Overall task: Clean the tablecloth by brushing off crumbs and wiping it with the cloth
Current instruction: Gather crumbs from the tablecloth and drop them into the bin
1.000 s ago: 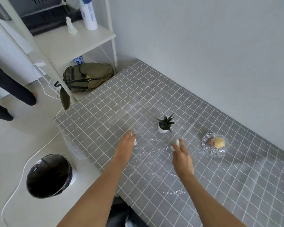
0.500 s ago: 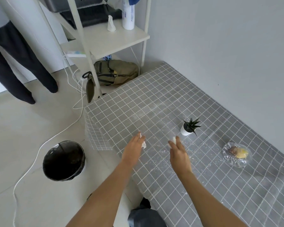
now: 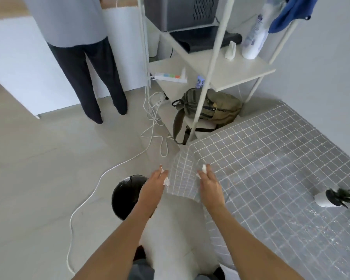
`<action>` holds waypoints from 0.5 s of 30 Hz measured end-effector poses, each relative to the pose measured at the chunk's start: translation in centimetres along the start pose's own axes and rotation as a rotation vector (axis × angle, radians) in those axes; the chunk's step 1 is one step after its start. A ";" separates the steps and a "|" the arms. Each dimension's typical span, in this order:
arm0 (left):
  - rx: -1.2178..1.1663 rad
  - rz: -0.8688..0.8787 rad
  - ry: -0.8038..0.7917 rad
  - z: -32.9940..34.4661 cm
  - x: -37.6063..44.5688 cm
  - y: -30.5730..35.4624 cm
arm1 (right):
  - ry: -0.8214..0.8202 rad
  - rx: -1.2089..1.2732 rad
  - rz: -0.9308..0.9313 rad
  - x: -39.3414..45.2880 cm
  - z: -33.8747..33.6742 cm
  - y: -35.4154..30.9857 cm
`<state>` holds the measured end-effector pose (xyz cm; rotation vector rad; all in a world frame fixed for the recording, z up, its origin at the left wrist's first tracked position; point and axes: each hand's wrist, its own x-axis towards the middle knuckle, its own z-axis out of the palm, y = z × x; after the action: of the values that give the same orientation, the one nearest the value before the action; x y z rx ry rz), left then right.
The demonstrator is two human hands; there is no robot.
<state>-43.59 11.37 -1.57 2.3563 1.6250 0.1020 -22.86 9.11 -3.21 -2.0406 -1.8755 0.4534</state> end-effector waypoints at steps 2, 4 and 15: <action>0.003 -0.049 0.052 -0.9 -1.1 -4.1 | -0.060 -0.018 -0.038 1.1 2.8 -3.9; -0.048 -0.136 0.040 -1.9 -2.5 -7.6 | -0.112 -0.031 -0.080 1.8 5.3 -7.2; -0.221 -0.364 -0.097 1.2 -8.0 -18.3 | -0.312 0.005 -0.157 2.0 14.2 -16.3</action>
<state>-62.85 9.80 -6.83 1.8452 1.8581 0.0870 -43.57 12.77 -8.65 -1.8874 -2.1888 0.7696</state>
